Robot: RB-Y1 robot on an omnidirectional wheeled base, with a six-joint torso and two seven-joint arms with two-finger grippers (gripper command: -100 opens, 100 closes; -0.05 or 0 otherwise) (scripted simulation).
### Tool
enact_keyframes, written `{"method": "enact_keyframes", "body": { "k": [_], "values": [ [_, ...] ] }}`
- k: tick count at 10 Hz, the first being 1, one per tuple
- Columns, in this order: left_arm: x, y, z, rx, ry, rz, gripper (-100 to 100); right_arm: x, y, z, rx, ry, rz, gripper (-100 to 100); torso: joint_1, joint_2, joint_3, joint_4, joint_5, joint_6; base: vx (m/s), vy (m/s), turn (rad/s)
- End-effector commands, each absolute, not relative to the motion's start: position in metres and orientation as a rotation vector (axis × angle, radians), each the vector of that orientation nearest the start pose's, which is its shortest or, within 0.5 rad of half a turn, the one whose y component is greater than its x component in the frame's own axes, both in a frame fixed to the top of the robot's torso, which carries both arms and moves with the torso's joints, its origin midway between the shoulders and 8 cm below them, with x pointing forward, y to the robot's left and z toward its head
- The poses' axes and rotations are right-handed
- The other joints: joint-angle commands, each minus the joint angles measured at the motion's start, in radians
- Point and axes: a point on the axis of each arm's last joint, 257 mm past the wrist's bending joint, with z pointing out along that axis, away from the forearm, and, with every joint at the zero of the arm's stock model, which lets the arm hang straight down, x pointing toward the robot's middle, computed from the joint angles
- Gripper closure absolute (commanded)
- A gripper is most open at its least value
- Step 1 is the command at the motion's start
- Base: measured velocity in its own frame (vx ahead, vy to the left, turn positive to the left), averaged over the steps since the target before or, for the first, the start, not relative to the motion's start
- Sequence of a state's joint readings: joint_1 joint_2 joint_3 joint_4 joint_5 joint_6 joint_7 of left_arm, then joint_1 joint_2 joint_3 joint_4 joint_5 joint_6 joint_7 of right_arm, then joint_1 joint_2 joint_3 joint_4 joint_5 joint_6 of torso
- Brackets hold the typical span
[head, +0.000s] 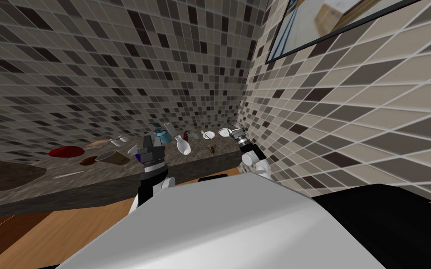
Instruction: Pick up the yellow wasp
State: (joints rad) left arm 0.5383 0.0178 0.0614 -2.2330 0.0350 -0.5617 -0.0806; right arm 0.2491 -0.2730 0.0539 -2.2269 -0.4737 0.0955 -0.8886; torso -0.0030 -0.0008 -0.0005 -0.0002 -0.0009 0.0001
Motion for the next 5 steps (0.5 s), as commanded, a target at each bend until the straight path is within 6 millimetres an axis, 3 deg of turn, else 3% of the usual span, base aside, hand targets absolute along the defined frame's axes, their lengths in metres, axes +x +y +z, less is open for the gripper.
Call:
{"method": "enact_keyframes", "body": {
  "k": [1, 5],
  "values": [
    [0.334, 0.307, 0.005, -0.642, 0.635, -1.169, 0, 0.455, -0.225, -0.049, -1.958, -0.638, -2.673, -100, 0.000, 0.000, 0.000, 0.000, 0.000, 0.000, 0.000, -0.021, 0.000],
    [0.334, 0.307, 0.005, -0.642, 0.635, -1.169, 0, 0.472, -0.210, -0.083, -2.026, -0.555, -2.406, -100, 0.001, 0.000, 0.000, 0.000, 0.000, 0.000, 0.001, -0.040, 0.038]
  ]
}}
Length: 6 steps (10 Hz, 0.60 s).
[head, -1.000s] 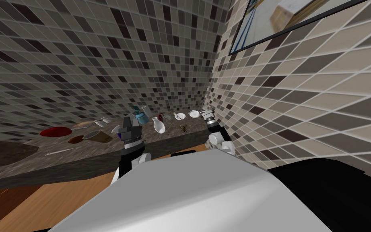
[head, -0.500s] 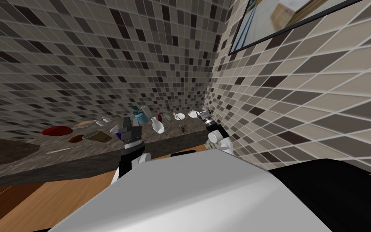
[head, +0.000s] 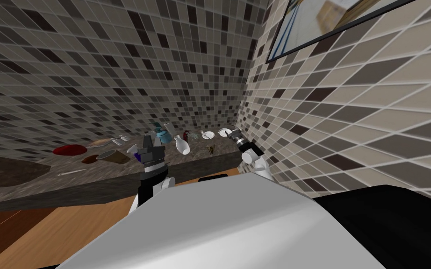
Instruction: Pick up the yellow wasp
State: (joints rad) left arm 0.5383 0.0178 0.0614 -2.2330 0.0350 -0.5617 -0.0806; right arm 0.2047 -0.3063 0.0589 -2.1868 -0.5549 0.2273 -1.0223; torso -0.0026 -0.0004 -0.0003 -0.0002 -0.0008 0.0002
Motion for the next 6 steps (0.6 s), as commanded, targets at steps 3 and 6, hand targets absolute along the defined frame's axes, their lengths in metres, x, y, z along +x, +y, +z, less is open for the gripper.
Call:
{"method": "enact_keyframes", "body": {
  "k": [3, 6],
  "values": [
    [0.334, 0.307, 0.005, -0.642, 0.635, -1.169, 0, 0.478, -0.202, -0.101, -2.055, -0.493, -2.261, -100, 0.001, 0.000, 0.000, 0.000, 0.000, 0.000, 0.003, -0.027, 0.029],
    [0.334, 0.307, 0.005, -0.642, 0.635, -1.169, 0, 0.484, -0.194, -0.119, -2.083, -0.438, -2.120, -100, 0.000, 0.000, 0.000, 0.000, 0.000, 0.000, 0.002, -0.035, 0.029]
  ]
}}
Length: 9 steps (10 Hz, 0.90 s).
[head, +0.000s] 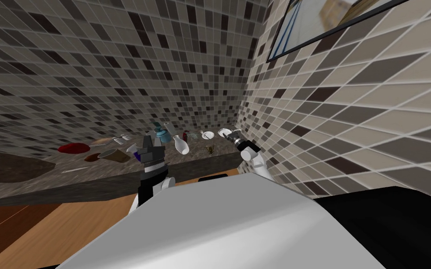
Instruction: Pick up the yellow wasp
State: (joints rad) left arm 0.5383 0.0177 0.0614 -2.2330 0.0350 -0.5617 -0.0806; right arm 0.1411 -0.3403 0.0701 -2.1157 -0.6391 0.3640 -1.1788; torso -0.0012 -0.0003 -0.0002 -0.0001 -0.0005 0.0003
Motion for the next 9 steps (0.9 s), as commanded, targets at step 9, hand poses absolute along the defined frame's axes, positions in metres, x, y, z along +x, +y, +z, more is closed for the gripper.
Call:
{"method": "enact_keyframes", "body": {
  "k": [9],
  "values": [
    [0.334, 0.307, 0.005, -0.642, 0.635, -1.169, 0, 0.494, -0.165, -0.184, -2.182, -0.249, -1.603, -100, 0.000, 0.000, 0.000, 0.000, 0.000, 0.000, 0.000, -0.025, 0.050]
  ]
}}
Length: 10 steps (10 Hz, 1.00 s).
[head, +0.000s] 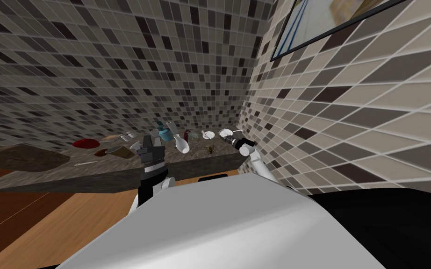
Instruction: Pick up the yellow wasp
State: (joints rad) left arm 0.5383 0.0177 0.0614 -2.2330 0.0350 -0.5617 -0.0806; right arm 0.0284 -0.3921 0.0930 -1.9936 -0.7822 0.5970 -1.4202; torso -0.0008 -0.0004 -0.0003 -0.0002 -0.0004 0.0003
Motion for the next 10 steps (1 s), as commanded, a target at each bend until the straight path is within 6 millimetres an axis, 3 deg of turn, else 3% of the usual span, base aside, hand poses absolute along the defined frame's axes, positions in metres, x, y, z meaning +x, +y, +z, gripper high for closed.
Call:
{"method": "enact_keyframes", "body": {
  "k": [1, 10],
  "values": [
    [0.334, 0.307, 0.005, -0.642, 0.635, -1.169, 0, 0.493, -0.164, -0.187, -2.191, -0.245, -1.583, -100, 0.000, 0.000, 0.000, 0.000, 0.000, 0.000, -0.001, -0.010, 0.004],
    [0.334, 0.307, 0.005, -0.642, 0.635, -1.169, 0, 0.484, -0.140, -0.248, -2.286, -0.027, -1.022, -100, 0.001, 0.000, 0.000, 0.000, 0.000, 0.000, -0.001, -0.010, 0.073]
  ]
}}
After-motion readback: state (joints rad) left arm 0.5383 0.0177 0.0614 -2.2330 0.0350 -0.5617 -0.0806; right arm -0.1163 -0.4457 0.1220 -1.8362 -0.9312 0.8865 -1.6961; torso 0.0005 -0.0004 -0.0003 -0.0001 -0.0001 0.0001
